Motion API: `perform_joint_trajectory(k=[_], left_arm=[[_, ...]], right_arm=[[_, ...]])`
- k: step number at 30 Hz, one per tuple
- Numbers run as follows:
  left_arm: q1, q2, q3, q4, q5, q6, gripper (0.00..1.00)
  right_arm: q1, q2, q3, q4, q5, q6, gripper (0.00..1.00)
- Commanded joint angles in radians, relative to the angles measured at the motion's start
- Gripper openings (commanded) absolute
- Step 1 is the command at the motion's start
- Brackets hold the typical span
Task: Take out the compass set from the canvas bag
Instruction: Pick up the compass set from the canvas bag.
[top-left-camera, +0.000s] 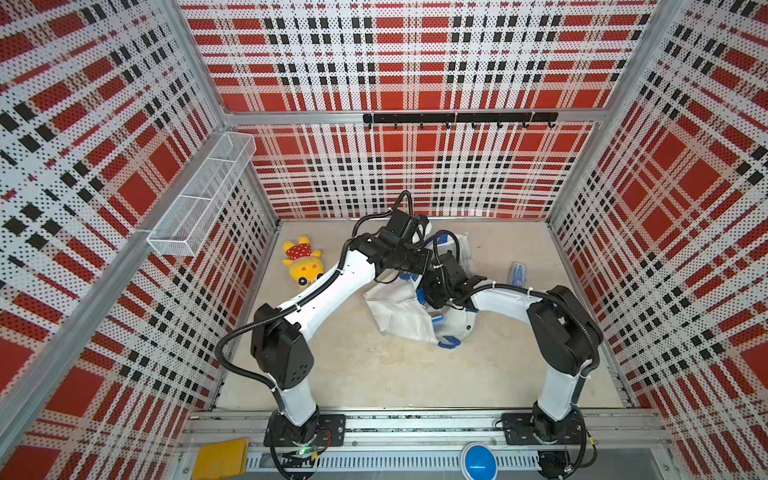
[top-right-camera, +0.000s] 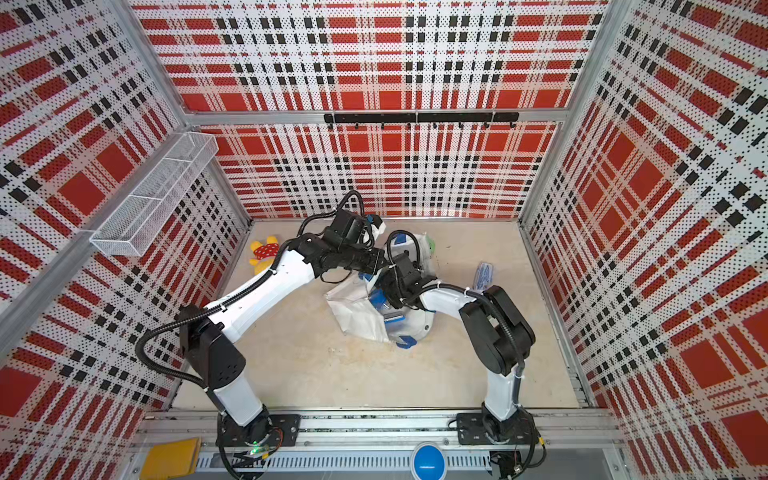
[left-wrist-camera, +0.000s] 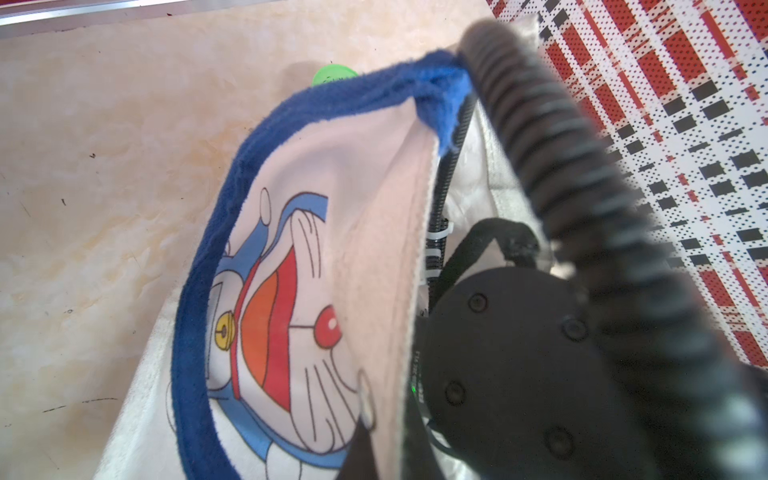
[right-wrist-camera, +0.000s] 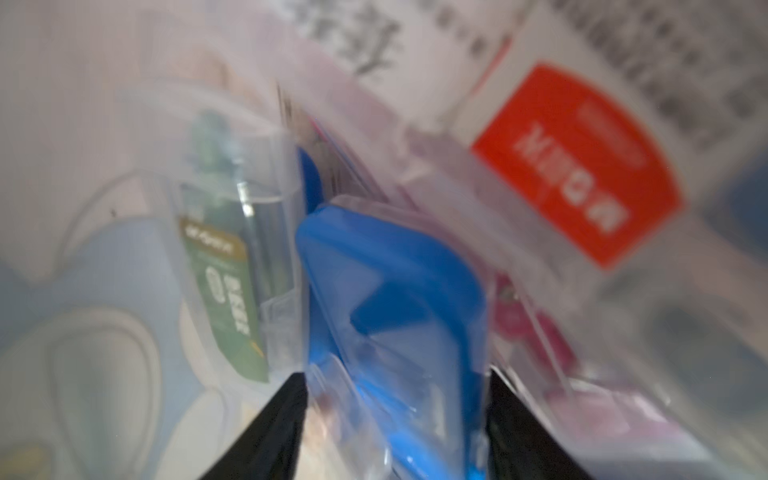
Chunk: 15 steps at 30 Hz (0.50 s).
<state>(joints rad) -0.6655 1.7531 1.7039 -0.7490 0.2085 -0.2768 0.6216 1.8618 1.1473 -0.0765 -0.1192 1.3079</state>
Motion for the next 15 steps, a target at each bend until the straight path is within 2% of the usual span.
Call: perform_joint_trajectory(k=[1, 9, 15], left_arm=[[-0.021, -0.079, 0.004, 0.091, 0.075, -0.003, 0.00], [0.010, -0.090, -0.009, 0.085, 0.085, -0.003, 0.00], [0.032, -0.096, -0.016, 0.091, 0.088, -0.031, 0.00]], right_arm=[[-0.008, 0.033, -0.013, 0.093, 0.018, -0.001, 0.54], [-0.010, 0.008, -0.025, 0.169, -0.014, -0.015, 0.30], [-0.007, -0.057, -0.033, 0.132, -0.007, -0.057, 0.20]])
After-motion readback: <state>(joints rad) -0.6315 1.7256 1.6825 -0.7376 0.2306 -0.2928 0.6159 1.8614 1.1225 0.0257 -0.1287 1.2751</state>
